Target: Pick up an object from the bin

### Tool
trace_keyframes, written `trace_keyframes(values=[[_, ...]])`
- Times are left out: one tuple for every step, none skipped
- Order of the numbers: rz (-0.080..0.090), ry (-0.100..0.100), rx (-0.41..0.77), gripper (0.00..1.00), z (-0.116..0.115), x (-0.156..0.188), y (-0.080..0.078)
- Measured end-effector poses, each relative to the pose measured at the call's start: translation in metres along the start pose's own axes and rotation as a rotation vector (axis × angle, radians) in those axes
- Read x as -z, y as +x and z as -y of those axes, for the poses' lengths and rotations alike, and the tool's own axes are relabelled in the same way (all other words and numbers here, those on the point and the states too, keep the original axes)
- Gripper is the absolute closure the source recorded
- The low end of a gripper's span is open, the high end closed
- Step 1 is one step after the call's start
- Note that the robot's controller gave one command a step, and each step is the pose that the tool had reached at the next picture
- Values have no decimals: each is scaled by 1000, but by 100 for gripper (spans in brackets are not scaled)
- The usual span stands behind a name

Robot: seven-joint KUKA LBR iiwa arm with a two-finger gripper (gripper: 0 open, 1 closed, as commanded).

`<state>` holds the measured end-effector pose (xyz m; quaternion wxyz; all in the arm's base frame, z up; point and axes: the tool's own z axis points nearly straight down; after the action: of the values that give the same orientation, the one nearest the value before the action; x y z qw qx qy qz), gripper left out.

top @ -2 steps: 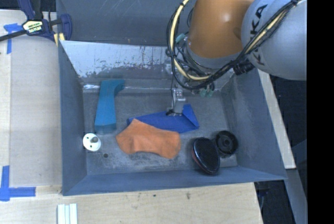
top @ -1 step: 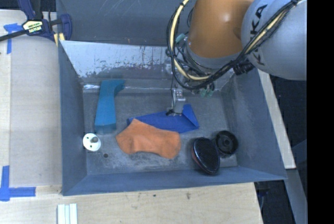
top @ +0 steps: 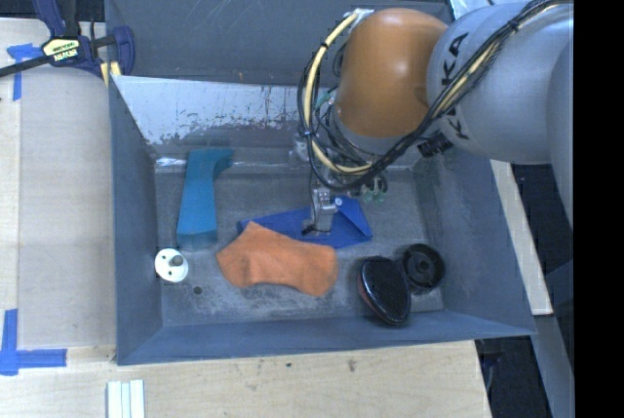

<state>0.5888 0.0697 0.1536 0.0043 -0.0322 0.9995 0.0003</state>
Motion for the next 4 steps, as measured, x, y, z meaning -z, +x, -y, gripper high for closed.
trace_keyframes(values=[[-8, -1, 206, 0, -15, -28, 33], [0, -2, 241, 100, -14, -81, 35], [0, -2, 240, 100, -14, -81, 35], [-3, 3, 264, 100, -65, -82, 30]])
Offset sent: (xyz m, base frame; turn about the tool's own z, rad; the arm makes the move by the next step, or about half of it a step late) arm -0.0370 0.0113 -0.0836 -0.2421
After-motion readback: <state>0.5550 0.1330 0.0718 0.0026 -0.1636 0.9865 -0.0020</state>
